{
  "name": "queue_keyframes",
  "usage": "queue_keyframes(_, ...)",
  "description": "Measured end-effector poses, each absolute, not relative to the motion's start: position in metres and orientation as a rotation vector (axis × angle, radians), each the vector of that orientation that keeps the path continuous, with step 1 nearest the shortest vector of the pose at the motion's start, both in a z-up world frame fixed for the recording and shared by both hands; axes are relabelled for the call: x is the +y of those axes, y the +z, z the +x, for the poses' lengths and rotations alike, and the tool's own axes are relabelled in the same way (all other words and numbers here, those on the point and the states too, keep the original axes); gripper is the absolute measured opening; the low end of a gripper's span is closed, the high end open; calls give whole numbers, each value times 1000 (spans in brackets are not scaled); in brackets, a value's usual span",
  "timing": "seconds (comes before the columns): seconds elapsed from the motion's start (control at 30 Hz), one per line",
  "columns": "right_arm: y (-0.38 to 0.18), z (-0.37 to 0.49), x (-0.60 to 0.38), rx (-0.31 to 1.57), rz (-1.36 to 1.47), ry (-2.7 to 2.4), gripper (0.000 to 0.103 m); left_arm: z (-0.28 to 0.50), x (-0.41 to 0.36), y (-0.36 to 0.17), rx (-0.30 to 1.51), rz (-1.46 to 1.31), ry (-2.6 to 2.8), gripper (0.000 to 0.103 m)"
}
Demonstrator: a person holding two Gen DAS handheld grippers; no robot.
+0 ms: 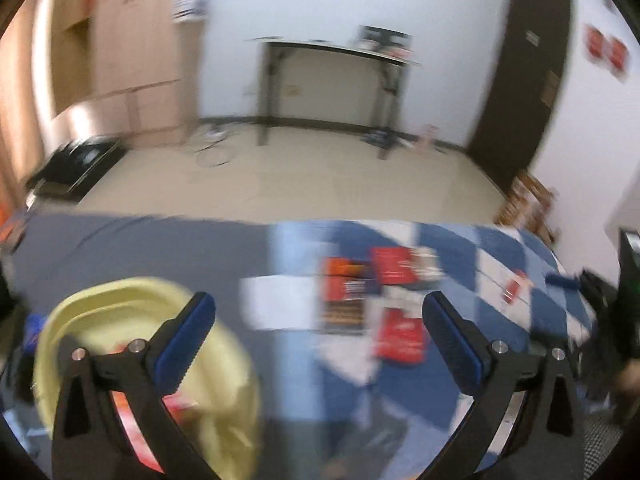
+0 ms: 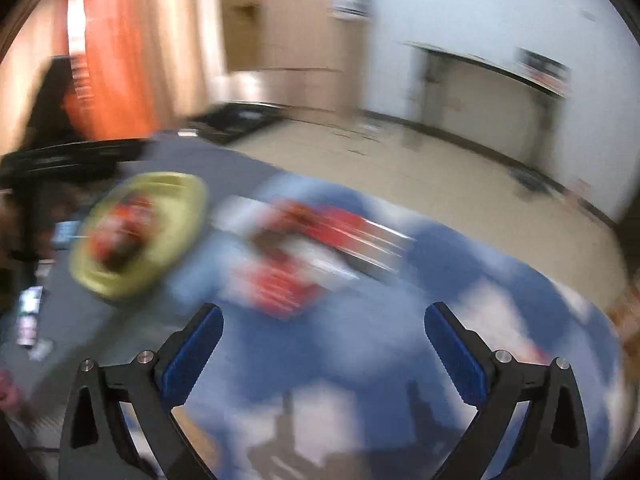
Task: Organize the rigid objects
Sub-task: 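Grasp the red lighter with right gripper while left grasps a red cigarette box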
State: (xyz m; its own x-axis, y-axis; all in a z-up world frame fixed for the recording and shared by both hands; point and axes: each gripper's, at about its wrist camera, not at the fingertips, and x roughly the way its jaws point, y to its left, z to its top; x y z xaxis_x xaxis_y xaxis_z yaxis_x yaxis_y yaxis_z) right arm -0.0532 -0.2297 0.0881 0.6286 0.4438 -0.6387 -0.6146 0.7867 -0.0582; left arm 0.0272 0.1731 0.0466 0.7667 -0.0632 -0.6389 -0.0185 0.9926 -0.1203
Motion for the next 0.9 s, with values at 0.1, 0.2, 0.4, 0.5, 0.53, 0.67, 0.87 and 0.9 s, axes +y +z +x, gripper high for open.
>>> queue_keyframes(0.1,63,-31,-289,681,-246,472,103,52,130,20,785,-67,-114,103)
queue_keyframes(0.2,33,-9,-326,725,-163,357,103,72,103,-12,878,27,-141,103)
queue_keyframes(0.4,4,14,-319,728,-144,409,103,92,90,-52,976,85,-157,103)
queue_keyframes(0.5,-4,29,-308,706,-165,411,103,101,88,-62,989,70,-146,103)
queue_keyframes(0.53,-7,37,-306,706,-168,397,103,101,88,-63,985,75,-139,103)
queue_keyframes(0.67,-17,56,-310,709,-139,382,103,104,79,-65,971,72,-142,102)
queue_keyframes(0.87,-26,76,-308,725,-202,383,103,103,51,-72,1006,126,-168,91)
queue_keyframes(0.9,-26,76,-307,717,-215,385,103,104,51,-75,1012,112,-162,87)
